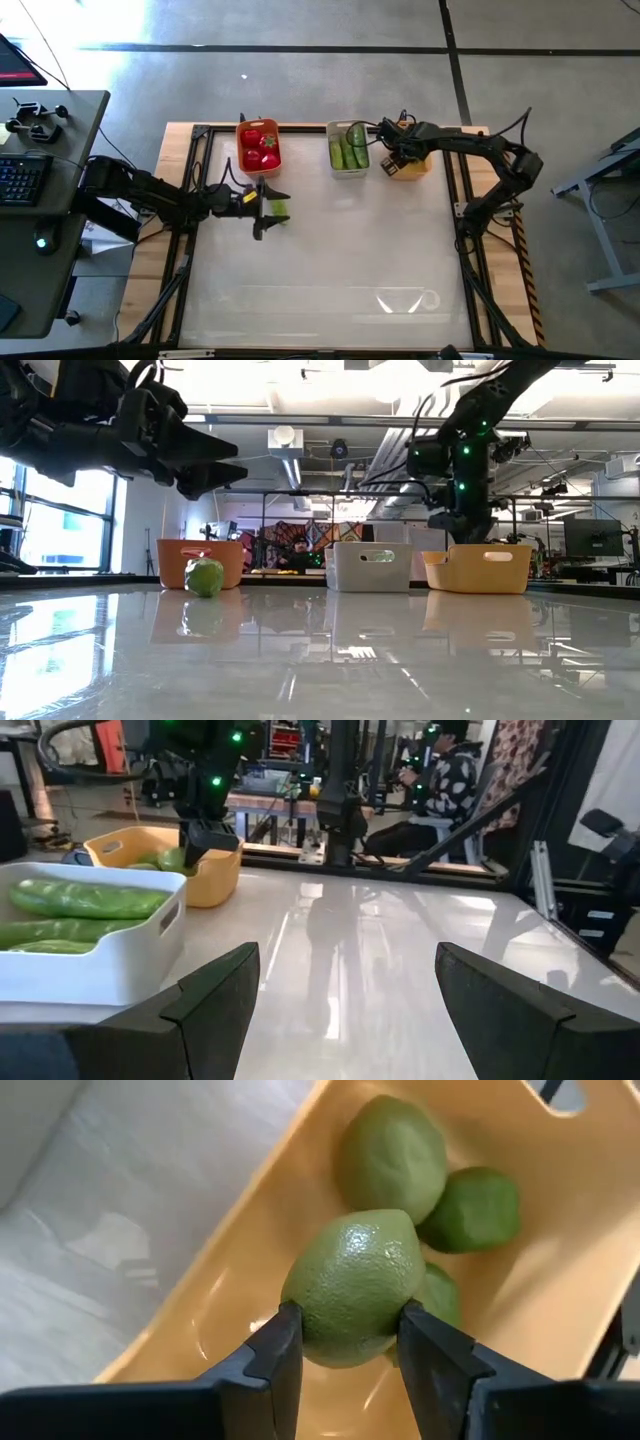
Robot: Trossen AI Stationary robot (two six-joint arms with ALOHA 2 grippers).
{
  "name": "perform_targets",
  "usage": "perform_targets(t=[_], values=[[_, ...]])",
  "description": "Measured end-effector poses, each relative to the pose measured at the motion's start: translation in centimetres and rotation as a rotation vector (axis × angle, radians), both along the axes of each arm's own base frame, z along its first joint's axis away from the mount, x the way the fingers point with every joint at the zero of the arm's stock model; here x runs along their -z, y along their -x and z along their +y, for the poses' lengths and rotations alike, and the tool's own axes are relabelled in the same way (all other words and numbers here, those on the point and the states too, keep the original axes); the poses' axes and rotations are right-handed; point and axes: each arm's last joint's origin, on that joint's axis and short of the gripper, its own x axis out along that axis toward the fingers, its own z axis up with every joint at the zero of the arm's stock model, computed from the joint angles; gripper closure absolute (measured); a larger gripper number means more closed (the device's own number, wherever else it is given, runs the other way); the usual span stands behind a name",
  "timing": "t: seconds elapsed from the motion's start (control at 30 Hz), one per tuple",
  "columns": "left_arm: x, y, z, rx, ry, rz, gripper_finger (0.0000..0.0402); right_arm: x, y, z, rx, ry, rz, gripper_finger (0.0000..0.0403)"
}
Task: Sort produce into baskets
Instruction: Put the lime into the yellow bin, then put the cucumber into the gray bin
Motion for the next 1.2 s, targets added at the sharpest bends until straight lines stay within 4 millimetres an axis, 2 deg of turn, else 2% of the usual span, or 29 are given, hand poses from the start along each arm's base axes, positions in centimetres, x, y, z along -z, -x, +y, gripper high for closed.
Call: perform_targets(t=[0.33,0.63,0.77,0.87,0.97,1.2], values=[[0.0,0.0,0.1,-0.021,0.045,-0.006,0.0112,-1.0,-0.9,0.5,-0.015,-0.021,-0.038,0.0260],[0.0,0.0,0.1,-0.036,-0.010,-0.004,0.0112,-2.3,-2.2,1.5,-0.063,0.047,-0.014,0.0160],[0.0,0.0,0.1,-0.037,-0.030,-0.003,0.0113,-3.8,-2.6,1.8,-0.077,0.057,0.008,0.0143],[-0.1,-0.1,0.1,-0.036,-0.052,-0.004,0.0119,-5.3,-3.2,2.5,-0.095,0.155,0.048,0.0167],[-0.4,-0.3,0.1,-0.036,-0.059,-0.013,0.0130,-6.2,-3.7,3.9,-0.124,0.243,0.010,0.0222],[-0.9,-0.7,0.1,-0.034,-0.130,-0.026,0.0175,-4.8,-4.4,7.2,-0.208,0.324,-0.235,0.0385]])
